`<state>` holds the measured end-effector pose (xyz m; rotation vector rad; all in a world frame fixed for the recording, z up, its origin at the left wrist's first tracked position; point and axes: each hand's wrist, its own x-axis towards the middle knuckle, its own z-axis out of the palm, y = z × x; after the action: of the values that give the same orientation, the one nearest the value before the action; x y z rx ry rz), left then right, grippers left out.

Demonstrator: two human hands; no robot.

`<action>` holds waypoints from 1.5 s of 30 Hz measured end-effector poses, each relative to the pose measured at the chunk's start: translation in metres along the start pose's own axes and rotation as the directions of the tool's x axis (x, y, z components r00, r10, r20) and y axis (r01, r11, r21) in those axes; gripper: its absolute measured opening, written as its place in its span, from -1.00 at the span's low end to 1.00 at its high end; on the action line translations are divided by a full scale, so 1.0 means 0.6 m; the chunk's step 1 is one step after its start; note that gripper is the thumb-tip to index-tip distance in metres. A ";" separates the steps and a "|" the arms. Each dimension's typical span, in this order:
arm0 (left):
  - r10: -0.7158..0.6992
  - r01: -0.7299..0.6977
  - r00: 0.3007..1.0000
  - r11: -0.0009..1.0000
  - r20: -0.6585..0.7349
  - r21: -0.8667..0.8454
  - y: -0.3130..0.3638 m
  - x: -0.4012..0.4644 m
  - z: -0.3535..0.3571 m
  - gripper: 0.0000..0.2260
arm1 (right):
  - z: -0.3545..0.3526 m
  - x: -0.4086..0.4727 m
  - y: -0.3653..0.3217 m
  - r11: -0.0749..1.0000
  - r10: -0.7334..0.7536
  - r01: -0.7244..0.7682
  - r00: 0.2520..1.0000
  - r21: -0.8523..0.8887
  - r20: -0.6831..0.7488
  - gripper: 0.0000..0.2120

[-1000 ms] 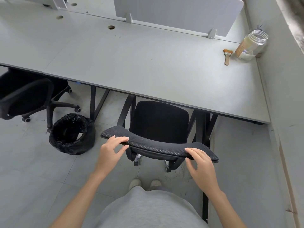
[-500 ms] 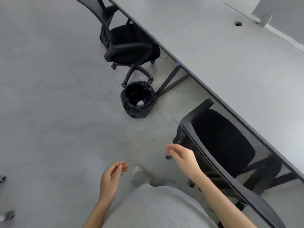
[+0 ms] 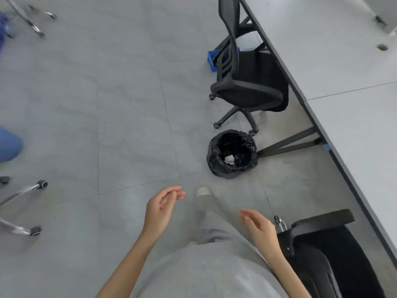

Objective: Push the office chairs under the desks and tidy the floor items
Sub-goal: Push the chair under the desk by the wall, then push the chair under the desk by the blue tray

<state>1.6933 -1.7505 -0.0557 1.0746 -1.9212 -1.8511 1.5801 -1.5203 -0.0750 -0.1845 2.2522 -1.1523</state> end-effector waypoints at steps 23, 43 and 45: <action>-0.180 0.166 0.910 0.984 -0.374 -0.070 0.137 0.646 -0.169 -0.76 | 0.208 0.776 -0.585 0.961 -0.244 0.274 0.896 -0.030 0.370 -0.75; -0.010 -0.046 0.976 0.968 0.219 0.248 0.405 1.384 -0.213 -0.73 | 0.244 1.172 -0.821 0.990 0.049 -0.033 0.992 0.138 -0.118 -0.75; -0.014 -0.072 0.955 0.958 0.295 0.276 0.434 1.434 -0.191 -0.73 | 0.224 1.227 -0.855 0.989 0.039 -0.014 0.984 0.144 -0.171 -0.75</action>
<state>1.0895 -2.4260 -0.0488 0.8760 -2.4213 -1.8439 0.9856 -2.2056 -0.0643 0.0043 2.3020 -1.3555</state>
